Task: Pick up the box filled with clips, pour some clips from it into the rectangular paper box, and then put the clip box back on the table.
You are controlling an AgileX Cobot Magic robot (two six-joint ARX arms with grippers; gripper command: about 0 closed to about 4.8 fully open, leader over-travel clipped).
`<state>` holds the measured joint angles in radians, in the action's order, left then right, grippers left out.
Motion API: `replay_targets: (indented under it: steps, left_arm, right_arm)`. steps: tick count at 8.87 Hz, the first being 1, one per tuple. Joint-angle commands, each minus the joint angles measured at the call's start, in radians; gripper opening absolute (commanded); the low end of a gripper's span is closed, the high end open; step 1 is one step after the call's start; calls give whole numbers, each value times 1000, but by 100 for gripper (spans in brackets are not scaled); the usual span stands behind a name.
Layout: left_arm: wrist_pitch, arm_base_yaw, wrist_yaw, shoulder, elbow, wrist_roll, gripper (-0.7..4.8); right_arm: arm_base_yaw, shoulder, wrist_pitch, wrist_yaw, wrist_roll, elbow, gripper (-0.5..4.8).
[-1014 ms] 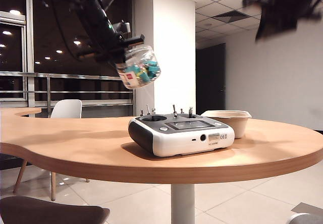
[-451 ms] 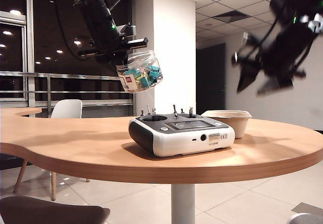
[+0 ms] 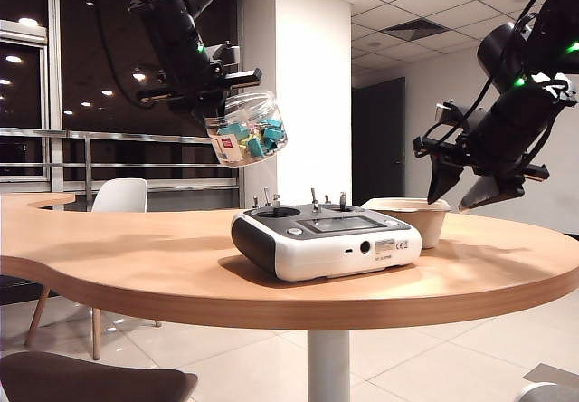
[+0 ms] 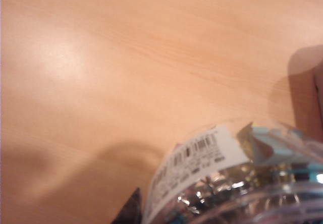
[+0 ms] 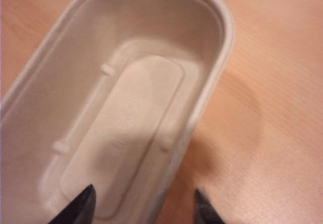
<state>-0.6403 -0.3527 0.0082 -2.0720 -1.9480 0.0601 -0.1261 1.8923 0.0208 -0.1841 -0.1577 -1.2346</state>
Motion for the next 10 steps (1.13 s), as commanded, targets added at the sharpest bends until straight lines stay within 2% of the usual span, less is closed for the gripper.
replay_targets:
  steps: [1,2,5,6,10]
  left_arm:
    - [18,4,12,8,-8,0,-6]
    - [5,33,41,14,-43,26,-6]
    - [-9,39,45,14,-103,26,-6]
    - [-10,39,45,14,-108,26,-6]
    - [-32,39,45,14,-109,26,-6]
  right_arm:
    - [-1,-160,148,43,1,-6,17]
    - [-38,-304,443,-242,187,3,-1]
    - [-120,-304,450,-251,215,114,-1]
    - [-133,-303,414,-285,215,172,-1]
    - [-179,-293,224,-285,210,297,-1]
